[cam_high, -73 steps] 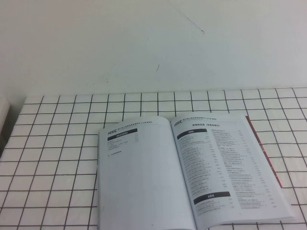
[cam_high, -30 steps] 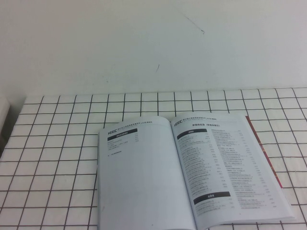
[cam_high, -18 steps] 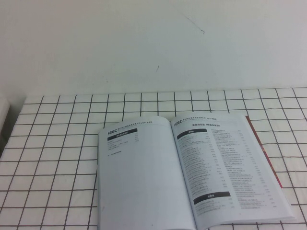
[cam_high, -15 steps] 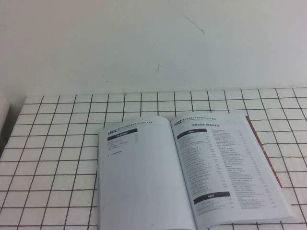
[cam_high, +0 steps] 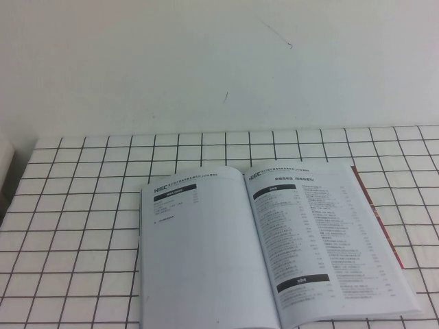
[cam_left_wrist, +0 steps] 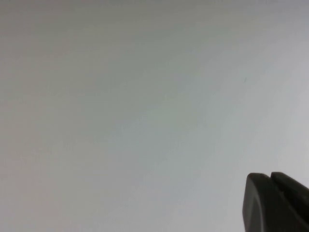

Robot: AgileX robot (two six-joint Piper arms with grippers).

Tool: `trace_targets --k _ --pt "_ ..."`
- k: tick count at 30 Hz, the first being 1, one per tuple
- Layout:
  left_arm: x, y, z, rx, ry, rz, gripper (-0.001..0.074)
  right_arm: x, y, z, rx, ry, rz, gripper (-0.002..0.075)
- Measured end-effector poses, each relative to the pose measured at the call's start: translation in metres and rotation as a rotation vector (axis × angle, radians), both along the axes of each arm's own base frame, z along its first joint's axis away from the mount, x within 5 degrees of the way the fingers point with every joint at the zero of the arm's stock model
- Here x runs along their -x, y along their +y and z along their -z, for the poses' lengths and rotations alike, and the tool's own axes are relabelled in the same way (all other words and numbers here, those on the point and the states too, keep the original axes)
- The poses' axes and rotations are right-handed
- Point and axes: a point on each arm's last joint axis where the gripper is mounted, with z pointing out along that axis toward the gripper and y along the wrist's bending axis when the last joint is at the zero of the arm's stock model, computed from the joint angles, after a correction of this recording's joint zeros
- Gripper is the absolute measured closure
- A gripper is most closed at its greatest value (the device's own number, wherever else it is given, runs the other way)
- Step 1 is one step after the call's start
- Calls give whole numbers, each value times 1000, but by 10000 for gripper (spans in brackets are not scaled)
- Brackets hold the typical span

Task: Close book
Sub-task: 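Close the open booklet and leave it lying on the table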

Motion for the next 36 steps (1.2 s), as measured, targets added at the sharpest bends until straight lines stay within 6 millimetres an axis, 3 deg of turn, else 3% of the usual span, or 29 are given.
trace_targets --k 4,7,10,13,19,28,31,36 --pt "-23 2 -18 -90 229 -116 737 -34 -3 -31 37 297 58 729" --pt "-57 3 -9 -108 497 -139 737 -76 -8 -33 32 575 81 729" --pt "-91 2 9 -62 788 -104 737 -121 -13 -13 1 868 68 729" --pt "-117 -1 26 -20 1023 -68 737 -151 -15 11 -23 1109 51 729" --pt "-159 -6 40 9 1206 -24 737 -195 3 41 78 1344 -73 729" --pt "-241 -19 93 89 1538 71 737 -246 38 100 264 1720 -319 729" --pt "-269 -28 113 109 1619 151 737 -258 51 119 441 1778 -479 729" --pt "-309 -44 152 121 1766 306 737 -274 70 145 548 1810 -739 729"
